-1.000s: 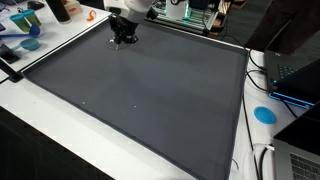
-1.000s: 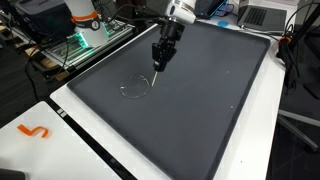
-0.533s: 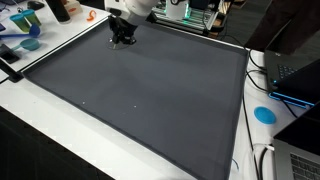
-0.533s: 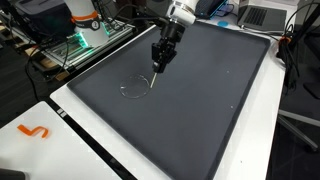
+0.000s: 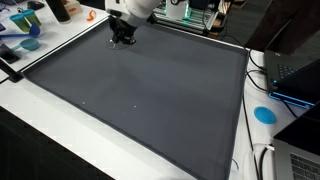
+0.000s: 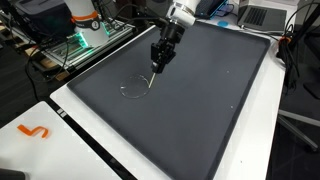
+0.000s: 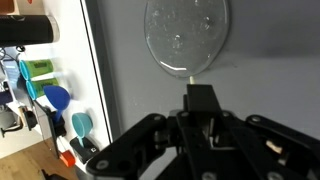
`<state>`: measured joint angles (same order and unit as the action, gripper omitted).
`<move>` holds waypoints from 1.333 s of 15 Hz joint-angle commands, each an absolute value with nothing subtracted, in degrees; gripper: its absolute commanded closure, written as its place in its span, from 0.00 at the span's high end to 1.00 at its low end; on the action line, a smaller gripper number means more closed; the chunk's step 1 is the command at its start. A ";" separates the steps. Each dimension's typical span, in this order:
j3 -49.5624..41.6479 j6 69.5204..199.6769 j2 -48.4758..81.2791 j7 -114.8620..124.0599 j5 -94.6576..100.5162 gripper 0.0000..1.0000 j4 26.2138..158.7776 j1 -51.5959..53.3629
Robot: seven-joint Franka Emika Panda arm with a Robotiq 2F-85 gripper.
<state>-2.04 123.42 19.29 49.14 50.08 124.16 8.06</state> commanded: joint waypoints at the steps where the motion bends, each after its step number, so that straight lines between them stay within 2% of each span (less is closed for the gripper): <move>1: -1.43 122.86 19.05 48.97 50.03 0.04 123.97 7.60; 13: -1.25 125.08 16.61 35.60 42.46 0.04 124.13 4.48; 20: -2.08 127.26 13.29 21.36 29.93 0.04 124.51 1.51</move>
<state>-1.89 125.65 15.62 27.30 35.14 123.02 3.21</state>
